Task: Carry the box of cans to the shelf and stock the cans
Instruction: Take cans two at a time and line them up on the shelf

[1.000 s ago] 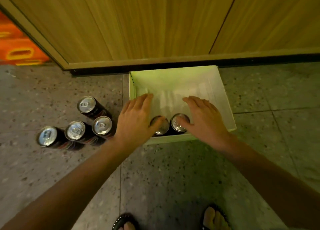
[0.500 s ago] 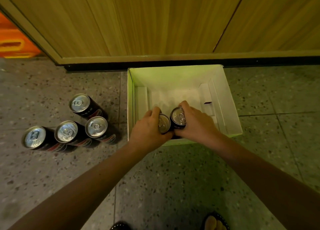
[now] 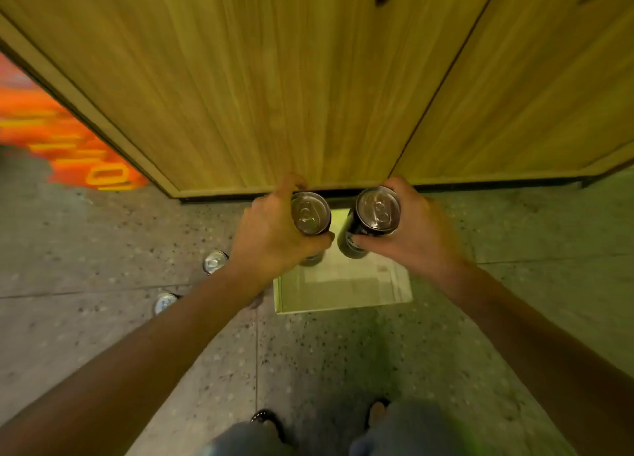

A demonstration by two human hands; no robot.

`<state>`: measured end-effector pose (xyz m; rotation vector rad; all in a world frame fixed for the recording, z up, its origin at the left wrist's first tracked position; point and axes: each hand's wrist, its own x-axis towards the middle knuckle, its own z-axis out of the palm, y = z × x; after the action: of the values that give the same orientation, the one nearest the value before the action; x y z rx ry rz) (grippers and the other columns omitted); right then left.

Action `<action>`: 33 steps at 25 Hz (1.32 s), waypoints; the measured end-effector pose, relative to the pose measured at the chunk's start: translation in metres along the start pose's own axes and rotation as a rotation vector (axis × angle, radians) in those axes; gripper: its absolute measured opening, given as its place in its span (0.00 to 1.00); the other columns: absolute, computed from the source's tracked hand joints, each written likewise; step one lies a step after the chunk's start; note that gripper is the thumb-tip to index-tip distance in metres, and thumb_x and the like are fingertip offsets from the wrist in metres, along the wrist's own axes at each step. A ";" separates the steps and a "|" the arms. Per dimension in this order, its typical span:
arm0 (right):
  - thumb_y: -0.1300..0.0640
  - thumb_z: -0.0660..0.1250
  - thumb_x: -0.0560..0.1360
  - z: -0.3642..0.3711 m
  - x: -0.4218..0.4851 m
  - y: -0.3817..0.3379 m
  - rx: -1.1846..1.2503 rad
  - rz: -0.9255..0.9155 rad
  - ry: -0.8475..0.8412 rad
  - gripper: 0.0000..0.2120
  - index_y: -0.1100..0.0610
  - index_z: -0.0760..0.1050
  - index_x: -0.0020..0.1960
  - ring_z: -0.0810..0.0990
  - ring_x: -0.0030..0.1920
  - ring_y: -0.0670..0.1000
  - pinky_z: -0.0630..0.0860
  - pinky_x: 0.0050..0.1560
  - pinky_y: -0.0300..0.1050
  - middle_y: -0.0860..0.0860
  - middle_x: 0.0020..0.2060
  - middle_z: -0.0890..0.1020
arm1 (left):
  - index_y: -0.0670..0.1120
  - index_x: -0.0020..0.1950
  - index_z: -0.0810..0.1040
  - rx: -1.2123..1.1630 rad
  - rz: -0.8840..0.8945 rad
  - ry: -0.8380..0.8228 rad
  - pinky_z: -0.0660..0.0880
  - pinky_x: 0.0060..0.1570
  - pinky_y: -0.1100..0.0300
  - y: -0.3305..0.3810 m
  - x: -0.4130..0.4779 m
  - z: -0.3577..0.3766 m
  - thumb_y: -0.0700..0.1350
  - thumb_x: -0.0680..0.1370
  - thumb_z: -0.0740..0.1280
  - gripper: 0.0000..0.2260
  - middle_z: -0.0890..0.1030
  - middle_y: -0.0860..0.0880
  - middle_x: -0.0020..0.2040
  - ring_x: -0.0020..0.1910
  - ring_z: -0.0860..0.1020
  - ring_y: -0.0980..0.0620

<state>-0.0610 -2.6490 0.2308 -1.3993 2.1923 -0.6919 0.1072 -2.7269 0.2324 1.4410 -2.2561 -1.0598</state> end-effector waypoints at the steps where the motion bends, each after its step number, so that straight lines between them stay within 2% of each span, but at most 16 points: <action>1: 0.46 0.78 0.56 -0.033 -0.003 -0.028 0.011 -0.010 0.008 0.32 0.52 0.70 0.56 0.80 0.48 0.53 0.79 0.46 0.52 0.51 0.50 0.82 | 0.50 0.62 0.67 -0.010 0.006 -0.008 0.77 0.47 0.53 0.030 -0.004 -0.032 0.50 0.61 0.77 0.32 0.80 0.49 0.49 0.49 0.80 0.46; 4: 0.47 0.78 0.56 -0.134 -0.015 -0.111 0.069 -0.035 0.052 0.33 0.52 0.70 0.56 0.80 0.48 0.53 0.79 0.46 0.53 0.51 0.50 0.82 | 0.50 0.60 0.66 -0.011 0.017 -0.023 0.77 0.44 0.55 0.123 -0.020 -0.131 0.50 0.61 0.77 0.32 0.77 0.52 0.45 0.47 0.79 0.47; 8: 0.50 0.79 0.56 -0.258 -0.028 -0.219 0.137 -0.070 0.052 0.33 0.53 0.69 0.57 0.79 0.50 0.53 0.78 0.49 0.54 0.52 0.51 0.81 | 0.50 0.53 0.69 -0.034 0.071 0.042 0.79 0.46 0.52 0.239 -0.040 -0.258 0.51 0.59 0.77 0.28 0.79 0.51 0.46 0.47 0.79 0.48; 11: 0.51 0.79 0.56 -0.339 -0.034 -0.291 0.141 -0.120 0.065 0.33 0.53 0.69 0.57 0.78 0.51 0.54 0.78 0.50 0.54 0.53 0.51 0.80 | 0.49 0.54 0.70 0.000 0.156 0.057 0.77 0.43 0.57 0.315 -0.053 -0.338 0.51 0.60 0.77 0.28 0.78 0.53 0.46 0.46 0.79 0.52; 13: 0.53 0.79 0.57 -0.389 -0.035 -0.333 0.170 -0.149 0.109 0.31 0.53 0.70 0.56 0.77 0.52 0.53 0.77 0.50 0.51 0.52 0.50 0.79 | 0.49 0.54 0.71 0.001 0.211 0.088 0.76 0.41 0.60 0.358 -0.061 -0.384 0.51 0.61 0.77 0.26 0.78 0.55 0.45 0.44 0.78 0.54; 16: 0.56 0.78 0.59 -0.449 -0.035 -0.383 0.193 -0.205 0.163 0.30 0.55 0.69 0.56 0.76 0.53 0.51 0.73 0.50 0.43 0.50 0.50 0.78 | 0.49 0.52 0.74 -0.019 0.300 0.142 0.79 0.45 0.55 0.402 -0.067 -0.437 0.51 0.61 0.77 0.24 0.81 0.52 0.49 0.47 0.80 0.53; 18: 0.57 0.78 0.60 -0.481 -0.034 -0.406 0.231 -0.211 0.215 0.32 0.56 0.68 0.59 0.75 0.53 0.49 0.71 0.49 0.37 0.49 0.51 0.77 | 0.49 0.53 0.74 -0.038 0.313 0.180 0.79 0.49 0.52 0.426 -0.064 -0.462 0.52 0.61 0.77 0.24 0.82 0.51 0.51 0.49 0.80 0.52; 20: 0.58 0.77 0.61 -0.506 -0.031 -0.422 0.291 -0.186 0.250 0.34 0.57 0.66 0.62 0.71 0.52 0.44 0.66 0.42 0.30 0.49 0.53 0.75 | 0.50 0.58 0.72 -0.087 0.308 0.228 0.79 0.52 0.50 0.451 -0.059 -0.480 0.51 0.61 0.77 0.29 0.82 0.49 0.54 0.53 0.80 0.51; 22: 0.59 0.76 0.62 -0.527 -0.024 -0.431 0.332 -0.159 0.251 0.34 0.58 0.65 0.64 0.68 0.51 0.43 0.61 0.37 0.27 0.52 0.59 0.76 | 0.49 0.62 0.69 -0.153 0.332 0.267 0.78 0.53 0.52 0.476 -0.050 -0.491 0.49 0.61 0.78 0.33 0.81 0.49 0.56 0.55 0.79 0.50; 24: 0.58 0.76 0.62 -0.546 -0.012 -0.435 0.332 -0.162 0.250 0.35 0.59 0.65 0.64 0.68 0.51 0.43 0.61 0.36 0.27 0.54 0.62 0.75 | 0.49 0.64 0.68 -0.212 0.356 0.292 0.76 0.51 0.57 0.501 -0.036 -0.498 0.48 0.62 0.78 0.34 0.79 0.51 0.54 0.53 0.77 0.53; 27: 0.59 0.77 0.62 -0.571 0.017 -0.437 0.334 -0.198 0.261 0.34 0.59 0.65 0.63 0.71 0.50 0.44 0.64 0.36 0.27 0.55 0.60 0.77 | 0.47 0.64 0.68 -0.281 0.361 0.288 0.75 0.51 0.56 0.530 -0.006 -0.500 0.46 0.62 0.78 0.33 0.76 0.52 0.50 0.51 0.76 0.54; 31: 0.60 0.77 0.61 -0.596 0.075 -0.428 0.392 -0.249 0.287 0.32 0.59 0.67 0.61 0.74 0.51 0.48 0.72 0.46 0.38 0.56 0.58 0.78 | 0.47 0.65 0.66 -0.297 0.307 0.356 0.76 0.52 0.53 0.552 0.052 -0.497 0.45 0.61 0.78 0.36 0.78 0.48 0.56 0.54 0.77 0.50; 33: 0.61 0.77 0.61 -0.604 0.107 -0.423 0.411 -0.273 0.292 0.31 0.60 0.68 0.60 0.75 0.52 0.49 0.72 0.46 0.36 0.55 0.57 0.78 | 0.47 0.64 0.66 -0.285 0.278 0.384 0.77 0.53 0.51 0.555 0.082 -0.494 0.45 0.61 0.79 0.36 0.78 0.46 0.58 0.56 0.78 0.48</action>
<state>-0.1768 -2.7957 0.9518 -1.4546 1.9184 -1.4339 -0.0270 -2.8795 0.9518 1.0694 -1.8762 -0.8837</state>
